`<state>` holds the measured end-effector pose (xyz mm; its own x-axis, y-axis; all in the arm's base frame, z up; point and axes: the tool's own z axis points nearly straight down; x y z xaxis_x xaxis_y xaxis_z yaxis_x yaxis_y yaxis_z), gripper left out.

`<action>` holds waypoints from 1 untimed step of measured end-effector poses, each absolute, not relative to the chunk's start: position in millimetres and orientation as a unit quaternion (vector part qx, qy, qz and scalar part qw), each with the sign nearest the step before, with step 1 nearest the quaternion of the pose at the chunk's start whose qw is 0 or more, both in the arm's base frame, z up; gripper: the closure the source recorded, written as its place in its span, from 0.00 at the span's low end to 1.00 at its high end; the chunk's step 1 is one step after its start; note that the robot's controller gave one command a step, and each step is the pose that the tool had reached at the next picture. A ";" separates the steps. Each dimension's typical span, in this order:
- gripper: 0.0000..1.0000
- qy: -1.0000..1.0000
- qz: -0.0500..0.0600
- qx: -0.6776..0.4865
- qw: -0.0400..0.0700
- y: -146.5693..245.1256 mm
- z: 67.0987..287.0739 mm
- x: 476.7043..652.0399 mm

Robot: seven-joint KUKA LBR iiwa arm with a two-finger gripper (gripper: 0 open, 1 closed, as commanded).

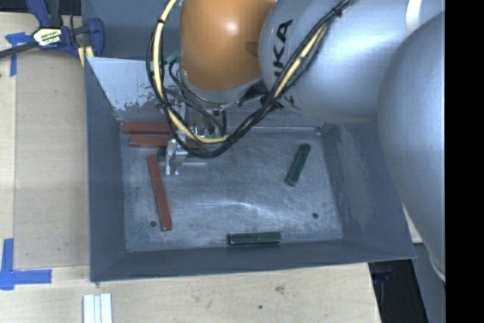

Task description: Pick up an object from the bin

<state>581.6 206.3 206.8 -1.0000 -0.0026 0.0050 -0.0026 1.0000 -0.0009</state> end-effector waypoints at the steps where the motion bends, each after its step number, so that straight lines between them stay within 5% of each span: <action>1: 0.00 -1.000 -0.001 0.000 -0.001 205.8 211.2 583.4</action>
Offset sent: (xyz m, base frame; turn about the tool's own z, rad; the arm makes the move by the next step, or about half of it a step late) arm 0.0203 -0.0987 -0.0443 0.0005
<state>583.4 205.8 211.2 -1.0000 -0.0002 -0.0026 -0.0002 1.0000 0.0015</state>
